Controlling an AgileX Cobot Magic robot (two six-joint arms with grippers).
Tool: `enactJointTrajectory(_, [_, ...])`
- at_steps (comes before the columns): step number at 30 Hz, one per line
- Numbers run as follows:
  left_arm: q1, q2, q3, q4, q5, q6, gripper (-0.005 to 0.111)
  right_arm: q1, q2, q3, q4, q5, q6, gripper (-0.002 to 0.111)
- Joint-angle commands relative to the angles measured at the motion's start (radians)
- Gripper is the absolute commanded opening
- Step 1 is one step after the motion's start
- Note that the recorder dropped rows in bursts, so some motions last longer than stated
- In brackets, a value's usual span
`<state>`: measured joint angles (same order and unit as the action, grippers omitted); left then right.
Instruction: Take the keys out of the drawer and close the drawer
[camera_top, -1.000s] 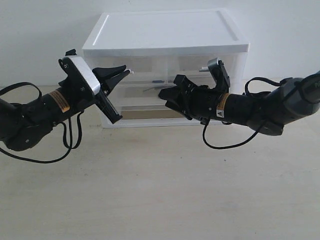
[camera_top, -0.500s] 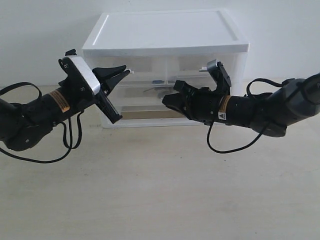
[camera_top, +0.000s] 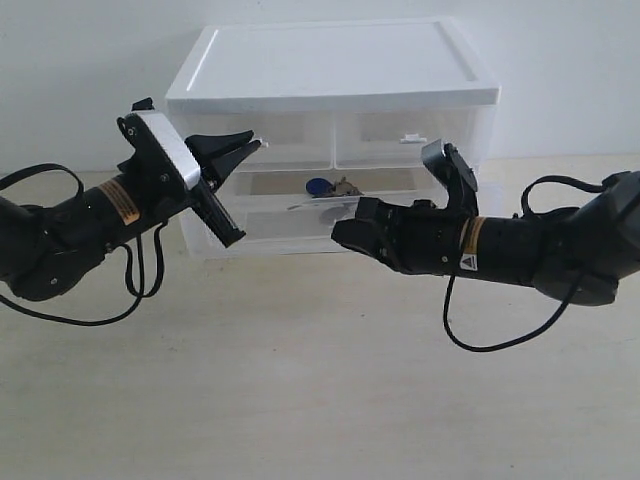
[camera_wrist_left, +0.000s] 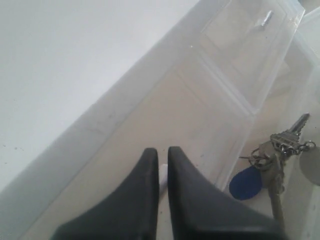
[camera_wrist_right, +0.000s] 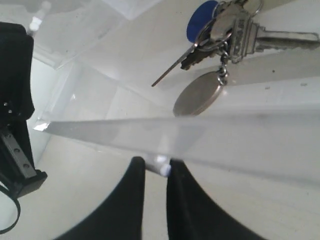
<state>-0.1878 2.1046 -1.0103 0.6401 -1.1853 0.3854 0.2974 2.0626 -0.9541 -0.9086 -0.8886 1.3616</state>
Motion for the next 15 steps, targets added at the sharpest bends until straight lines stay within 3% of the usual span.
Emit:
enactJointTrajectory(1, [0.004, -0.006, -0.007, 0.079, -0.036, -0.268, 0.004, -0.008, -0.007, 0.018, -0.02, 0.088, -0.042, 0.0])
enactJointTrajectory(6, [0.006, -0.05, -0.049, 0.078, 0.032, -0.623, 0.004, -0.008, -0.007, 0.018, -0.02, 0.087, -0.042, 0.0])
enactJointTrajectory(8, [0.006, -0.055, -0.061, 0.082, 0.092, -0.641, 0.004, -0.008, -0.007, 0.018, -0.022, 0.087, -0.042, 0.0])
enactJointTrajectory(15, [0.006, -0.055, -0.061, 0.09, 0.088, -0.634, 0.004, -0.008, -0.007, 0.034, -0.069, 0.087, -0.031, 0.0])
